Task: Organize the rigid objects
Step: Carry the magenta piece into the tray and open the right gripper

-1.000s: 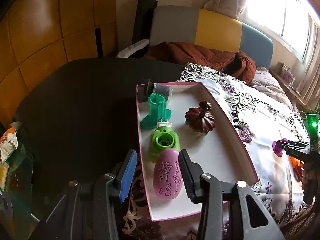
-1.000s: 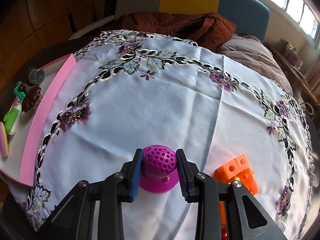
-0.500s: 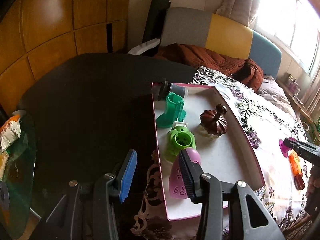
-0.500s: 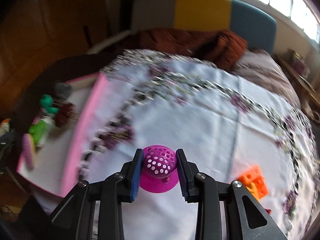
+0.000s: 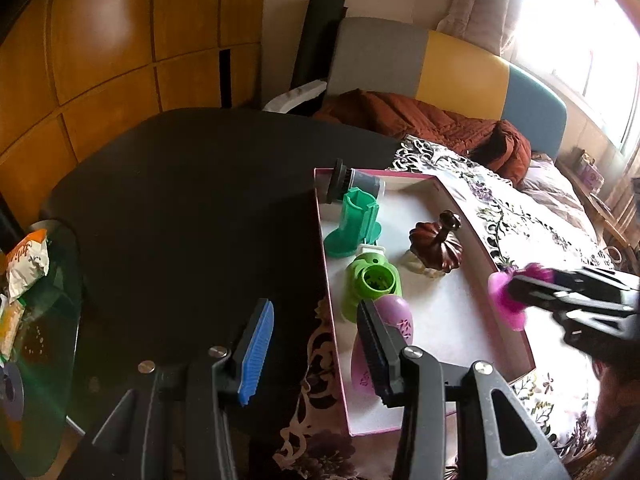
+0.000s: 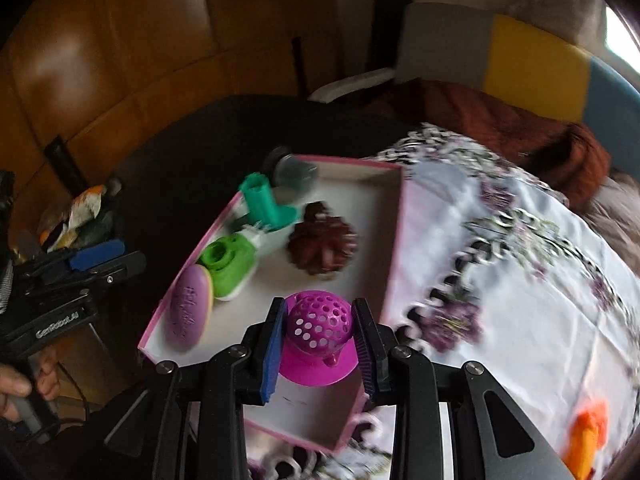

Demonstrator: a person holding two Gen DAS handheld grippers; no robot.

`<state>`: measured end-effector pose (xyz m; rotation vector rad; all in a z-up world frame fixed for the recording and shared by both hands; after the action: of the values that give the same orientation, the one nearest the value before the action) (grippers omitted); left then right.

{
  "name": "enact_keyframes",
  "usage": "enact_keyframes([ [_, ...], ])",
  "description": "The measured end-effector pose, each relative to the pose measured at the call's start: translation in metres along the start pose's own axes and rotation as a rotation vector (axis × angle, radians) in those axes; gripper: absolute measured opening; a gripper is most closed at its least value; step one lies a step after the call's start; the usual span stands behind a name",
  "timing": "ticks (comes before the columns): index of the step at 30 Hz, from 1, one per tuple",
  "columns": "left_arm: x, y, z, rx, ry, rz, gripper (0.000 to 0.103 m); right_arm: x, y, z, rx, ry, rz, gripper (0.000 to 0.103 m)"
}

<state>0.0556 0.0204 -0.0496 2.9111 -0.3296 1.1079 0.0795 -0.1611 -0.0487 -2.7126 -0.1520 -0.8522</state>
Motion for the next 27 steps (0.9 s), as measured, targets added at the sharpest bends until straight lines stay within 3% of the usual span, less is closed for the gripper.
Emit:
enact_keyframes([
  [10,-0.006,-0.006,0.003,-0.007,-0.014,-0.015,0.044,0.018,-0.002,0.083,-0.131,-0.122,0.004,0.032],
  [15,-0.008,-0.011,0.005,0.0,-0.015,-0.026,0.044,0.03,0.0,0.089,-0.09,-0.099,0.063,0.034],
  [17,-0.009,-0.012,0.006,0.004,-0.015,-0.03,0.044,0.03,0.004,0.086,-0.053,-0.093,0.109,0.057],
  [18,-0.009,-0.012,0.007,0.006,-0.018,-0.032,0.044,0.029,0.007,0.084,-0.054,-0.084,0.124,0.06],
  [27,-0.008,-0.006,0.006,0.01,-0.014,-0.014,0.044,0.019,0.014,0.055,-0.026,-0.019,0.166,0.07],
])
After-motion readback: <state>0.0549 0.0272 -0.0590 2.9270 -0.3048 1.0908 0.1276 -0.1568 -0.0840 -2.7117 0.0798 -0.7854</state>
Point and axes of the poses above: each gripper's, at about its wrist camera, not at the fingertips, and z roughly the way its jaws point, y to its right, x to its top, the point moved 4 cm from there along z, roughly the way its jaws point, and after that the axes turned 13 degrees about z, right-handed, at the moved point
